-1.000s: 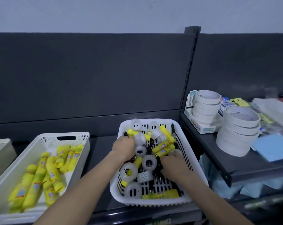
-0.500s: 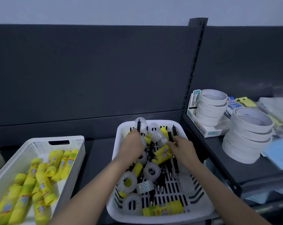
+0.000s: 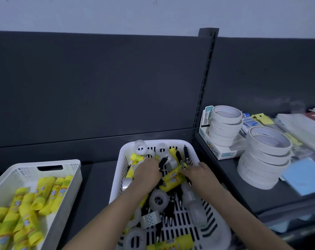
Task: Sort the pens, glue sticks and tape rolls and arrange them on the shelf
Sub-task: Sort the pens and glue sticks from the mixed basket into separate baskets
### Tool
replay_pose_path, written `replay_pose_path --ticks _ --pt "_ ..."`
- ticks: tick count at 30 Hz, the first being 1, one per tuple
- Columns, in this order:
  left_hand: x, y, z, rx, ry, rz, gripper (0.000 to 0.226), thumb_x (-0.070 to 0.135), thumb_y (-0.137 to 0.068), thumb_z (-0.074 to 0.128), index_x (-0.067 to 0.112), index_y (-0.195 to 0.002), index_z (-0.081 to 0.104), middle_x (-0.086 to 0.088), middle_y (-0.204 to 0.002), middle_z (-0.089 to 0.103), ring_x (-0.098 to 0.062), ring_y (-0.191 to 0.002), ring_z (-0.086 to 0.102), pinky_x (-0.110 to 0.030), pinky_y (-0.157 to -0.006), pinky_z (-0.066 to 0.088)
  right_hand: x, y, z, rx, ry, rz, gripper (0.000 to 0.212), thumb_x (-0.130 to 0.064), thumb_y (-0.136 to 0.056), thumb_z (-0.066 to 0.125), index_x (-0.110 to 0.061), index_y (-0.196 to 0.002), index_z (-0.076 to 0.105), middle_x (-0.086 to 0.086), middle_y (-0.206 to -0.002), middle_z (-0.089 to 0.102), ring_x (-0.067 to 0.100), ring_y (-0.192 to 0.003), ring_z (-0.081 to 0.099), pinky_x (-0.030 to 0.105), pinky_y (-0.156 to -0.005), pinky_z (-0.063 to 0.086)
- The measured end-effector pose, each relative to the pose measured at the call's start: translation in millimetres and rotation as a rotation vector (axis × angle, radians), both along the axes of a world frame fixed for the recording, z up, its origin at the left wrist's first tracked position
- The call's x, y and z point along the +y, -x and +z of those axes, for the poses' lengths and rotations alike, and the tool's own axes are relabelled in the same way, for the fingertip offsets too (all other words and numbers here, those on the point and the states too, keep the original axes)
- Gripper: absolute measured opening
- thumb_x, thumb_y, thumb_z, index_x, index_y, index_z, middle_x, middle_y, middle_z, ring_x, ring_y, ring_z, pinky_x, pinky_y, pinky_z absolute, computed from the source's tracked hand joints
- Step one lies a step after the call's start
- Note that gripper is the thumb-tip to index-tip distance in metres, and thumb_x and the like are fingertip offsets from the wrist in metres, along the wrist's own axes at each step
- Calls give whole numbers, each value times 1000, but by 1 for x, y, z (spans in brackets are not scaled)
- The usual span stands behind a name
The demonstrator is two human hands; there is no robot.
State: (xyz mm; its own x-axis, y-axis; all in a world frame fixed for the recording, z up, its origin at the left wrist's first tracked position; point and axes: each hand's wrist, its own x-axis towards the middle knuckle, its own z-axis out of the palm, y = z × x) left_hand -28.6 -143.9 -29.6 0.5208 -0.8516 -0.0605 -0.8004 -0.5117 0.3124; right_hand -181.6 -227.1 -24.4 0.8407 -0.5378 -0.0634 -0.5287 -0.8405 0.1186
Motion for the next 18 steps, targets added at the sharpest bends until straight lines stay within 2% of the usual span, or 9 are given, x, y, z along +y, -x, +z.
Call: replay_pose_path --ticks 2,4,5,7,8,9,11,15,18 --pt "-3 5 2 -16 -50 -7 16 19 -90 53 4 -87 57 -15 -109 56 -29 -91 59 -31 -65 41 1 -3 -1 -12 -4 -62 43 -6 -85 43 -19 -125 50 6 -112 62 24 -109 55 35 -112 18" --pt "-6 10 -2 -52 -105 4 20 20 -91 51 4 -101 58 -22 -126 51 -31 -97 61 -32 -68 44 10 -11 -3 -84 15 -111 21 -7 -79 48 -17 -94 58 9 -93 68 23 -91 63 41 -108 29" --pt "-8 12 -2 -68 -128 3 19 17 -91 50 5 -103 59 -21 -125 54 -30 -97 61 -32 -70 46 14 -16 -1 -189 47 -102 11 -9 -70 57 -19 -72 53 9 -72 68 21 -69 66 43 -97 43" --pt "-10 14 0 -71 -165 0 18 11 -91 47 5 -103 59 -14 -116 59 -29 -99 61 -33 -74 48 20 -22 -1 -236 95 -90 32 -20 -48 76 -23 -54 45 2 -42 57 16 -37 55 34 -67 53" --pt "-12 13 0 -54 -175 6 18 11 -91 48 5 -104 59 -12 -115 59 -28 -100 60 -33 -76 48 22 -24 0 -192 65 -128 24 -21 -54 77 -18 -64 56 3 -50 63 16 -44 59 32 -70 49" --pt "-11 11 2 -30 -190 16 18 14 -90 50 6 -105 58 -11 -116 57 -27 -101 59 -32 -75 47 22 -27 1 -152 52 -167 23 -19 -72 68 -10 -91 60 6 -73 70 18 -65 66 33 -80 44" --pt "-9 8 5 12 -202 29 15 21 -88 57 8 -97 57 -9 -116 54 -25 -100 59 -31 -69 44 19 -29 -4 -48 13 -216 39 -15 -89 45 -8 -127 39 8 -109 65 24 -98 62 34 -91 34" --pt "-3 3 2 112 -128 49 35 23 -80 64 15 -61 36 -2 -84 50 -22 -83 58 -26 -56 37 10 -36 -1 -44 -53 -290 36 -16 -91 45 -6 -125 39 15 -125 52 27 -113 52 33 -90 40" --pt "-2 -5 0 281 -19 101 42 18 -72 67 14 -54 29 1 -56 36 -15 -53 41 -23 -44 26 -2 -55 2 -128 -323 -447 38 -12 -89 50 -2 -124 37 19 -120 55 28 -105 59 28 -60 41"
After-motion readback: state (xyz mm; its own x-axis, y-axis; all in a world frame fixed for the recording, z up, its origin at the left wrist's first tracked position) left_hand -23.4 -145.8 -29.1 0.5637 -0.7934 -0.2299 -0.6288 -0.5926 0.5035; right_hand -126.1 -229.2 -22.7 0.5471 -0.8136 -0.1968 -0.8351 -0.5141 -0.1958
